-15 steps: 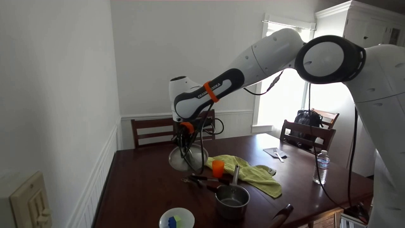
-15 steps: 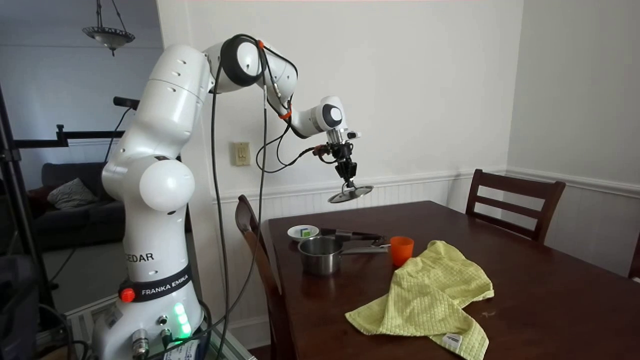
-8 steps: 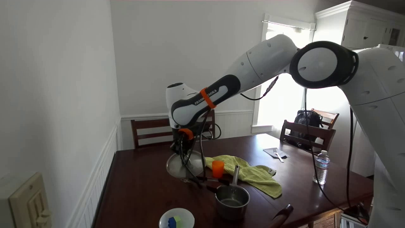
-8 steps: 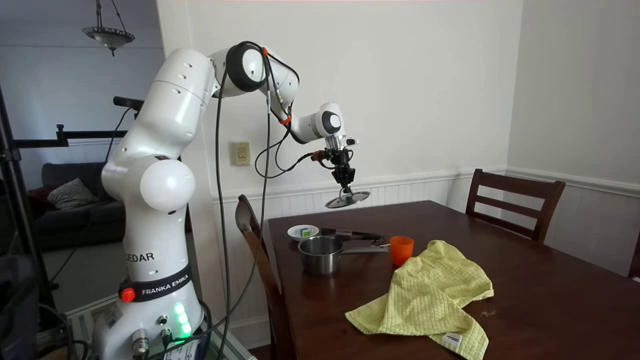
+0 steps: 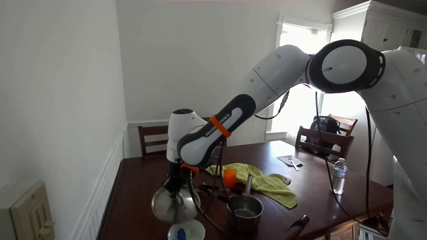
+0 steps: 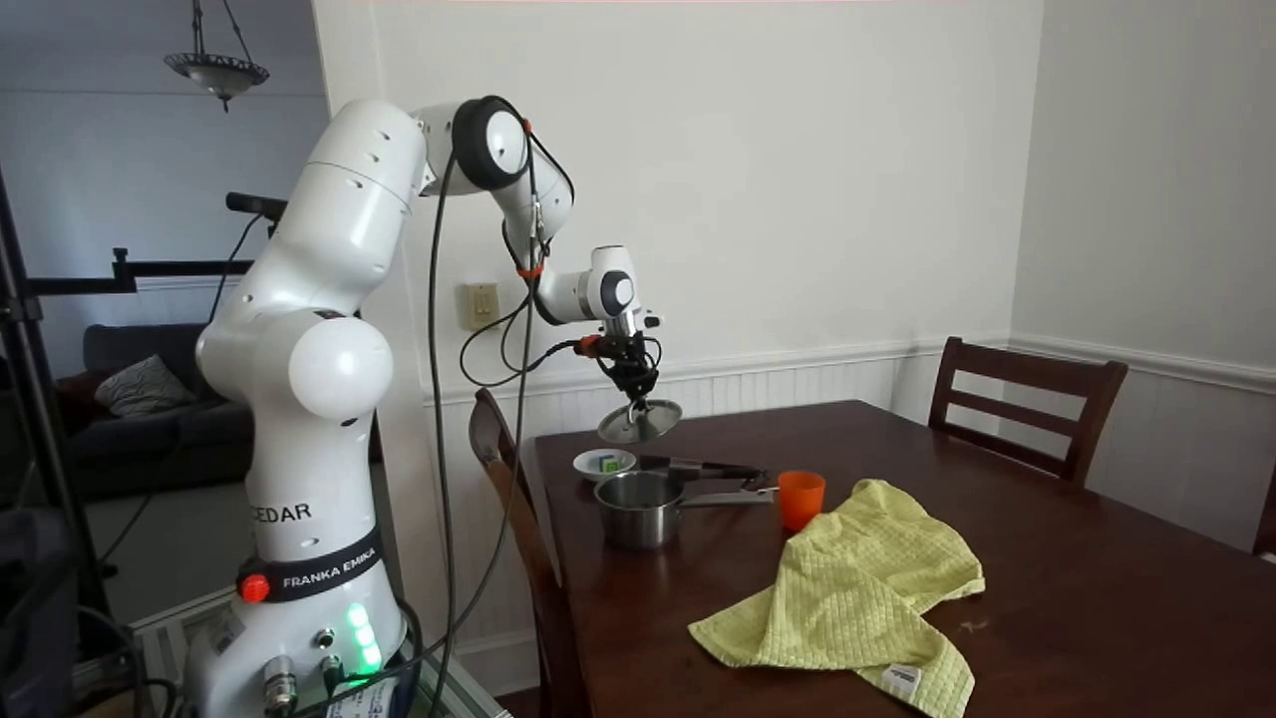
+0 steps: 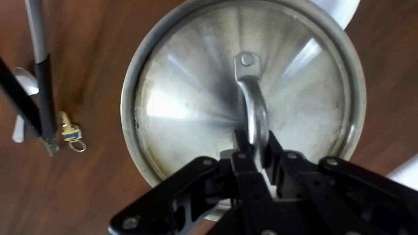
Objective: Put the lid on the white bowl
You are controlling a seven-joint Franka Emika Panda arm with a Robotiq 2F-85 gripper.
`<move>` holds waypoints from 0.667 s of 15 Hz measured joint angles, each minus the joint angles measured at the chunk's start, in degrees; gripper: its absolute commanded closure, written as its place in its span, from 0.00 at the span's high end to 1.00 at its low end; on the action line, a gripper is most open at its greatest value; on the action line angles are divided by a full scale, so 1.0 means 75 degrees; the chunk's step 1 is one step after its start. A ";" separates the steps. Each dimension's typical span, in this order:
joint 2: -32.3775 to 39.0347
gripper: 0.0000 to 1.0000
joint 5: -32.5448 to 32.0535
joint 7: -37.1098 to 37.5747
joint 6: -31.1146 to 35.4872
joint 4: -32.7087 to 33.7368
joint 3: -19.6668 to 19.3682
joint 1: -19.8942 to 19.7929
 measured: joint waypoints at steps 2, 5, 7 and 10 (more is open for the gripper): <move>-0.0049 0.04 0.0200 -0.0249 0.0029 -0.0280 0.0147 0.0072; -0.0461 0.04 0.0194 -0.0260 -0.0323 -0.0679 0.0073 0.0236; -0.0827 0.04 0.0173 -0.0261 -0.0897 -0.0784 0.0041 0.0310; -0.1047 0.04 0.0176 -0.0271 -0.1699 -0.0767 0.0041 0.0328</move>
